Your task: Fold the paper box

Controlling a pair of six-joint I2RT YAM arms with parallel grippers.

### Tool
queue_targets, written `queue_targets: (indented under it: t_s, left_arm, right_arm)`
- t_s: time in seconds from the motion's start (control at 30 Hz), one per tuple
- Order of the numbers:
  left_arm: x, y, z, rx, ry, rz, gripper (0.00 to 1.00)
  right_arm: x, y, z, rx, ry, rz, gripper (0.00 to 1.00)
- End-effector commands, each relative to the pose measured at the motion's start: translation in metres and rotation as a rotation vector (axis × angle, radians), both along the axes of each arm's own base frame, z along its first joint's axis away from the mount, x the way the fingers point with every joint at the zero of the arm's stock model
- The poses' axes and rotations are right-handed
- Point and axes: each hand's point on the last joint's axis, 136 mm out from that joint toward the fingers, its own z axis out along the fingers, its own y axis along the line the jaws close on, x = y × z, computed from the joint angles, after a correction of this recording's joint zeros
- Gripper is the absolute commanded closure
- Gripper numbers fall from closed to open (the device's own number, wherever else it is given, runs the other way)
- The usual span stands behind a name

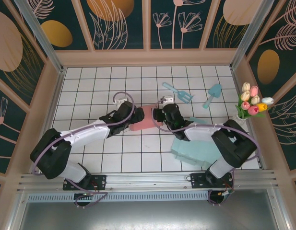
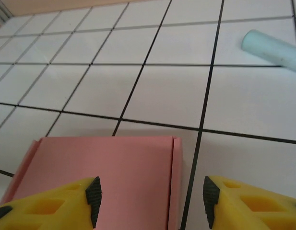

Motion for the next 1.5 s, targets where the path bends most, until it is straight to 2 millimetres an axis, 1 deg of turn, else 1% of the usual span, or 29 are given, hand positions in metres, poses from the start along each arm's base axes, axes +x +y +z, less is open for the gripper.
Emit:
queue_targets:
  t_s: [0.0,0.1,0.2,0.33,0.4,0.5,0.53,0.7,0.77,0.93,1.03,1.17,1.2,1.27,1.33,1.47]
  left_arm:
    - [-0.014,-0.002,-0.017,-0.141,0.116,0.095,0.02]
    - [-0.018,-0.011,-0.035,-0.167,0.19,0.097,0.02]
    - [-0.02,-0.015,-0.053,-0.153,0.267,0.114,0.02]
    - [-0.025,-0.022,-0.07,-0.182,0.355,0.153,0.02]
    - [-0.027,-0.023,-0.075,-0.195,0.386,0.179,0.02]
    - [-0.028,-0.022,-0.074,-0.206,0.408,0.218,0.03]
    - [-0.027,-0.022,-0.074,-0.213,0.41,0.227,0.03]
    - [-0.025,-0.027,-0.064,-0.231,0.401,0.209,0.05]
    - [-0.023,-0.02,-0.061,-0.174,0.388,0.215,0.05]
    - [-0.027,0.01,-0.058,-0.044,0.359,0.27,0.04]
    - [-0.029,0.021,-0.051,-0.001,0.34,0.286,0.04]
    - [-0.026,0.029,-0.038,0.01,0.298,0.316,0.04]
    - [-0.026,0.03,-0.036,-0.001,0.291,0.323,0.04]
    - [-0.026,0.024,-0.037,-0.04,0.297,0.318,0.04]
    - [-0.026,0.014,-0.043,-0.08,0.321,0.297,0.04]
    - [-0.025,0.001,-0.056,-0.103,0.365,0.278,0.05]
  right_arm:
    - [0.0,0.011,-0.018,-0.022,0.055,0.058,0.4]
    - [-0.002,0.015,-0.029,-0.013,0.079,0.072,0.4]
    - [-0.005,0.016,-0.037,0.003,0.101,0.08,0.4]
    - [-0.015,0.018,-0.046,0.045,0.133,0.098,0.41]
    - [-0.021,0.018,-0.049,0.079,0.147,0.105,0.42]
    - [-0.029,0.016,-0.047,0.131,0.148,0.102,0.43]
    - [-0.034,0.019,-0.047,0.152,0.158,0.123,0.44]
    - [-0.042,0.021,-0.046,0.17,0.158,0.134,0.44]
    - [-0.042,0.02,-0.047,0.162,0.157,0.13,0.44]
    - [-0.041,0.018,-0.049,0.136,0.154,0.127,0.44]
    - [-0.039,0.016,-0.049,0.126,0.146,0.113,0.44]
    - [-0.039,0.017,-0.049,0.129,0.149,0.114,0.44]
    - [-0.039,0.016,-0.049,0.128,0.149,0.113,0.44]
    - [-0.038,0.016,-0.049,0.128,0.148,0.108,0.44]
    - [-0.038,0.016,-0.049,0.128,0.147,0.107,0.44]
    - [-0.038,0.017,-0.049,0.133,0.149,0.108,0.44]
